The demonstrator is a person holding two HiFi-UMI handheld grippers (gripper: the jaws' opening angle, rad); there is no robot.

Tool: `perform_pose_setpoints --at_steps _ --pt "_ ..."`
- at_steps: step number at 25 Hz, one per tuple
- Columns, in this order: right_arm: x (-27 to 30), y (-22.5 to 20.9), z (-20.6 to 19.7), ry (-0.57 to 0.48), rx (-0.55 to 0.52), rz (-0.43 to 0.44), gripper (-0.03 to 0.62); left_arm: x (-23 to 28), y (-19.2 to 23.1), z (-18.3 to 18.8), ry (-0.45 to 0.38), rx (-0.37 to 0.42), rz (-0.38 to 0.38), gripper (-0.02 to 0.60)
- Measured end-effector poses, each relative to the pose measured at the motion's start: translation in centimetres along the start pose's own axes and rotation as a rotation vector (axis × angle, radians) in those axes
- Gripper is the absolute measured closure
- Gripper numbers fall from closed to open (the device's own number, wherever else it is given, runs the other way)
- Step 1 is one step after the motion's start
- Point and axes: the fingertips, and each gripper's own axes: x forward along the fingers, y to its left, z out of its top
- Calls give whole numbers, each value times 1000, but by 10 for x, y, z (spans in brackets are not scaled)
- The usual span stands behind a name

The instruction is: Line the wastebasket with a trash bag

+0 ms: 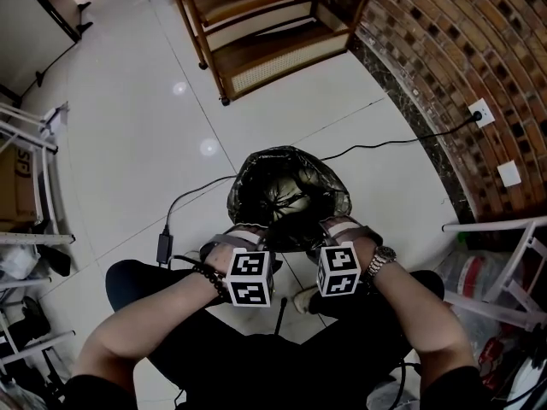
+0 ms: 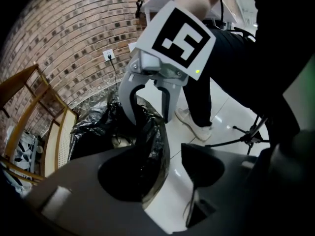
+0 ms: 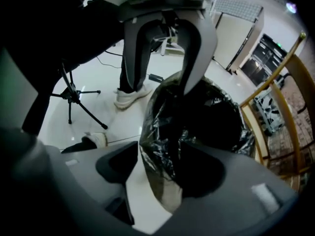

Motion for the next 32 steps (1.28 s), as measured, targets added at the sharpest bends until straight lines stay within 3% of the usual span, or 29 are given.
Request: perform_pose_setpoints --at_steps 5,8,14,17,21,27,29,32 --pt "-46 -18 22 -85 23 15 301 -24 17 10 -69 -121 -23 321" --pt "-46 -23 24 -72 19 65 307 -21 28 10 -53 -132 -28 331" --pt "-14 -6 23 -20 -28 142 417 14 6 -4 72 3 -96 401" --pt "-5 -2 20 -12 -45 134 486 22 6 -10 110 82 -58 492" --pt "3 8 20 -21 -64 107 543 30 2 -11 126 174 -9 532" --pt "4 10 20 -9 -130 70 539 31 2 -11 122 215 30 529" --pt "1 13 20 5 -160 64 495 29 0 -9 123 247 47 520" --pt "-12 15 21 8 -163 67 376 18 -4 -5 93 235 52 409"
